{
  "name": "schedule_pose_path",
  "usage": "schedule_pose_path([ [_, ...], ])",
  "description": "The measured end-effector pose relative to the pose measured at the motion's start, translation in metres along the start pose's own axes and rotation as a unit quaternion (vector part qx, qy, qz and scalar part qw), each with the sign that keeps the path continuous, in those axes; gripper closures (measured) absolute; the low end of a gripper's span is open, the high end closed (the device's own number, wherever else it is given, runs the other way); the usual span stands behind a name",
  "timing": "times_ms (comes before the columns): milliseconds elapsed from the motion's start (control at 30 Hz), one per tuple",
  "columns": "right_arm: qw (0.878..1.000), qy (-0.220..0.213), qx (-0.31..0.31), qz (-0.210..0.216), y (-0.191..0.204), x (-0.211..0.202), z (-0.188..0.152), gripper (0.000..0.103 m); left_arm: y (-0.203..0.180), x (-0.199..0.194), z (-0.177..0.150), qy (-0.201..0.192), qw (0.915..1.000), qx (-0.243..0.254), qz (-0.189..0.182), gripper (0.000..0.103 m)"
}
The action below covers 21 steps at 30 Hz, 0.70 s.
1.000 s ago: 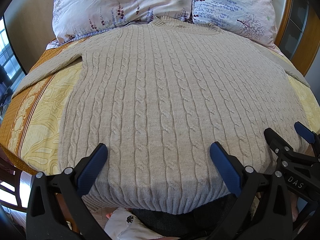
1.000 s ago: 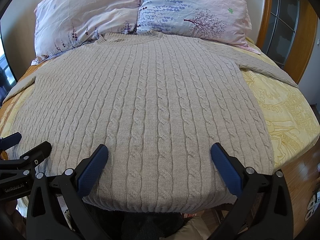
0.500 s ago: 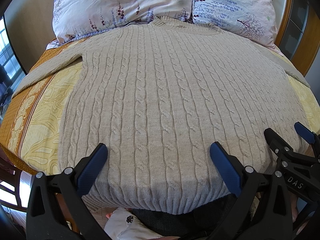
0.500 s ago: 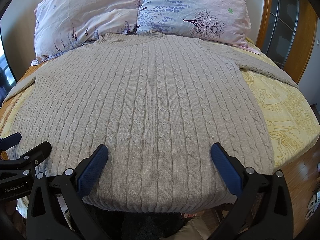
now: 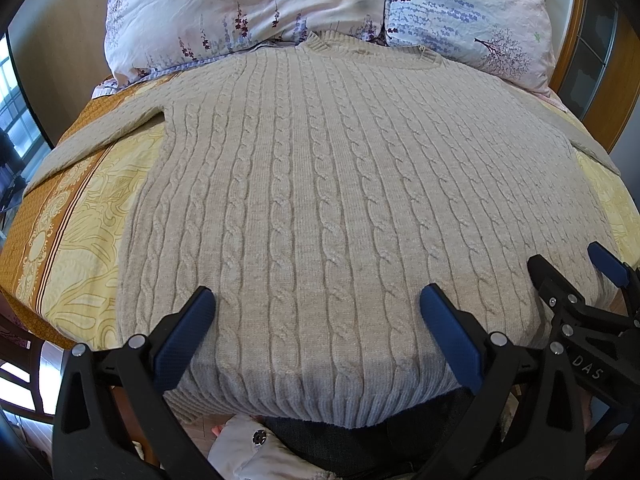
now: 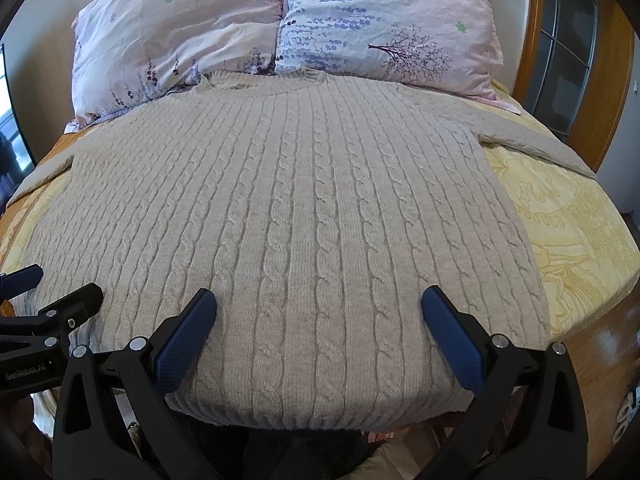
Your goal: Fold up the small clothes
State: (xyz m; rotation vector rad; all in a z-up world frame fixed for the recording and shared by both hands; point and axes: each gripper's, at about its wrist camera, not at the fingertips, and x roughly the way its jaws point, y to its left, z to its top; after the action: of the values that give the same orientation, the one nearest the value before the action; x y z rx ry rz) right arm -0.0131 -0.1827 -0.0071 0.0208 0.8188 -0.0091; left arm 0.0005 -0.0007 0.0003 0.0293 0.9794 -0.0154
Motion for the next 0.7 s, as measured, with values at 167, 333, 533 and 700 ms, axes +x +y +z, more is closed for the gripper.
schedule_pose_path([
  [167,0.999,-0.021,-0.019,0.028,-0.005,0.003,0.000,0.001,0.003,0.003,0.006,0.010,0.9999,0.004,-0.003,0.002],
  [333,0.998,-0.037,-0.029,0.039,-0.005,0.004,-0.001,0.001,0.001,0.005,0.007,0.011,0.9999,0.009,-0.002,0.002],
  [533,0.997,-0.022,0.015,0.071,-0.038,0.010,0.027,0.001,0.002,0.011,0.021,0.004,0.9998,0.018,-0.007,0.002],
  [700,0.981,-0.029,0.165,0.095,-0.131,0.017,0.071,0.003,0.008,0.018,0.043,-0.011,0.9990,0.017,-0.039,0.002],
])
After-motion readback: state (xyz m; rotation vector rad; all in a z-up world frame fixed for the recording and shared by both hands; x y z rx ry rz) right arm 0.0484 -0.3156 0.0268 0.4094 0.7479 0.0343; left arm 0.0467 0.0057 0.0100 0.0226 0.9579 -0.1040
